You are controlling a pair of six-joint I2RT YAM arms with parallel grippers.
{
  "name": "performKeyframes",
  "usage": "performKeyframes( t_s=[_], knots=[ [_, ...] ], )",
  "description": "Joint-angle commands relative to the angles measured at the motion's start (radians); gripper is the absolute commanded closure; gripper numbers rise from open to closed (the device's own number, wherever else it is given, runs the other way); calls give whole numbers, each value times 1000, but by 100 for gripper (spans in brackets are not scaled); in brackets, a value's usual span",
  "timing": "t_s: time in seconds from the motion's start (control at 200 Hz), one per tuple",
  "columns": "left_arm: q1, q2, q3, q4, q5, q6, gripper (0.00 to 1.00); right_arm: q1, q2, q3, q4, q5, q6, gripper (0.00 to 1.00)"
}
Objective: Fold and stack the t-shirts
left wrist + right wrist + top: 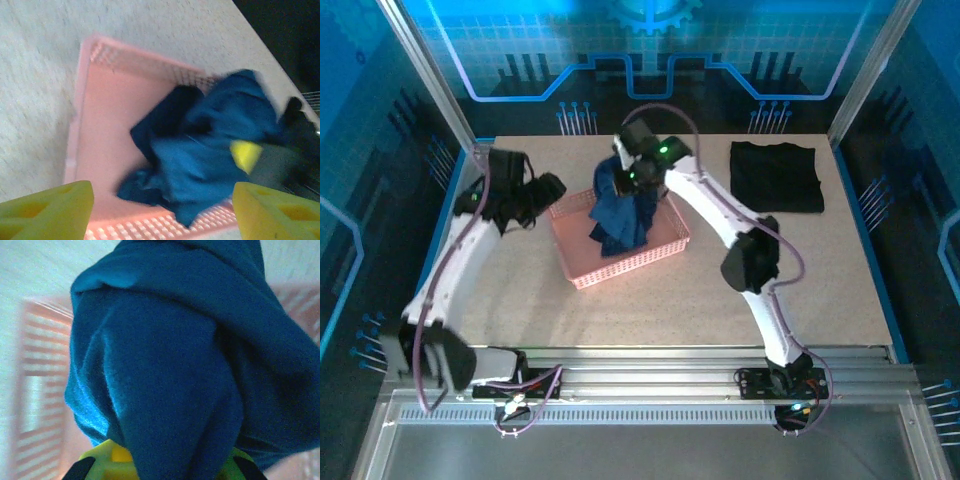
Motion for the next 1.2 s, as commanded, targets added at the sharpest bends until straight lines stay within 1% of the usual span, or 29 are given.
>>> performKeyframes(
  t_s=[0.0, 0.085, 0.195, 0.325, 0.425, 0.54, 0.745, 0.8, 0.925, 1.02, 1.09, 1.196],
  knots=[
    [12, 162, 164, -73, -14, 309, 23, -48, -227, 127, -20, -105, -44, 100],
    [12, 271, 261, -63, 9, 438, 22, -91, -325, 159, -49, -136, -35, 100],
    [10, 389, 335, -43, 36, 560, 23, -173, -461, 128, -59, -151, 5, 100],
    [0, 480, 353, 9, 61, 652, 23, -305, -590, 80, -79, -207, 64, 100],
    [-22, 532, 353, 43, 75, 718, 24, -380, -667, 32, -103, -216, 38, 100],
    [-57, 587, 353, 89, 67, 808, 23, -453, -712, -64, -137, -253, 35, 100],
    [-92, 698, 407, 115, 4, 910, 24, -484, -775, -280, -98, -272, 35, 100],
    [-96, 727, 424, 116, -13, 929, 24, -486, -779, -316, -96, -276, 39, 100],
    [-100, 780, 447, 125, -98, 942, 24, -486, -781, -378, -82, -293, 46, 100],
    [-101, 798, 437, 147, -106, 943, 26, -485, -784, -419, -70, -300, 45, 100],
    [-103, 820, 439, 147, -135, 945, 32, -484, -784, -452, -60, -305, 45, 100],
    [-97, 827, 417, 152, -181, 947, 50, -483, -793, -508, -40, -313, 41, 100]
  ],
)
